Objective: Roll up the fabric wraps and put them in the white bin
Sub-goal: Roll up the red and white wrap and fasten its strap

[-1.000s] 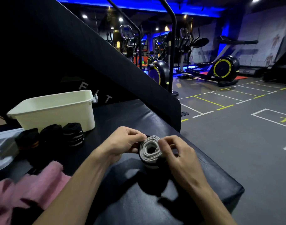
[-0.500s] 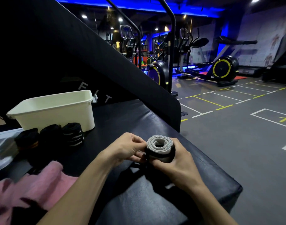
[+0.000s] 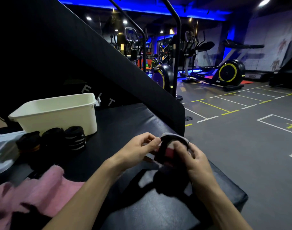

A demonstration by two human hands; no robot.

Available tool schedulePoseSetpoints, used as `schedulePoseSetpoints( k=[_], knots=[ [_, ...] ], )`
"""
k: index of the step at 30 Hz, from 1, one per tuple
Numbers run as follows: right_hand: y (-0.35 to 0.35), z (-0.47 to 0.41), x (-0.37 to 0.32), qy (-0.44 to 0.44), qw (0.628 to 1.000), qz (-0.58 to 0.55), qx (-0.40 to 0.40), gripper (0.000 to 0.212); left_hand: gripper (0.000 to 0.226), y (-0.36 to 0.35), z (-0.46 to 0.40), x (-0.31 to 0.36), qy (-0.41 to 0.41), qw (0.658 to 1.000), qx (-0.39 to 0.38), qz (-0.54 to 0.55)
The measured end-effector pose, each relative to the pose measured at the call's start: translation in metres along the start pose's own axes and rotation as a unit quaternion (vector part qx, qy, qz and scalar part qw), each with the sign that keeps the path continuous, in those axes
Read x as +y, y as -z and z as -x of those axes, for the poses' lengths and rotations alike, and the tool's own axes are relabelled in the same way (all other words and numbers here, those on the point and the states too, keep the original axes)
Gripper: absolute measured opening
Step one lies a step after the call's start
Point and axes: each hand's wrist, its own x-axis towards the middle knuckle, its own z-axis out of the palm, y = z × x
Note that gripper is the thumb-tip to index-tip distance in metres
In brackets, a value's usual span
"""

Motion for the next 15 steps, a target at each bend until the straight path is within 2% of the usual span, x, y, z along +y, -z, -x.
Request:
schedulePoseSetpoints(
  k=[2, 5, 8, 12, 15],
  knots=[
    [-0.001, 0.001, -0.011, -0.043, 0.996, -0.083, -0.004, 0.054, 0.04, -0.002, 0.002, 0.003, -0.023, 0.999, -0.026, -0.032],
    [0.001, 0.003, -0.018, -0.099, 0.988, -0.119, -0.014, 0.063, 0.043, -0.004, 0.005, 0.008, -0.071, 0.994, -0.022, -0.086],
    [0.003, 0.004, -0.017, -0.141, 0.976, -0.162, -0.019, 0.075, 0.045, -0.003, 0.009, 0.016, -0.098, 0.99, -0.018, -0.095],
    [0.007, 0.002, -0.02, -0.163, 0.955, -0.241, -0.05, 0.067, 0.05, -0.005, 0.014, 0.027, -0.137, 0.983, -0.017, -0.122],
    [0.008, 0.005, -0.026, -0.162, 0.947, -0.261, -0.09, 0.069, 0.055, -0.008, 0.017, 0.037, -0.164, 0.975, -0.017, -0.147]
  ],
)
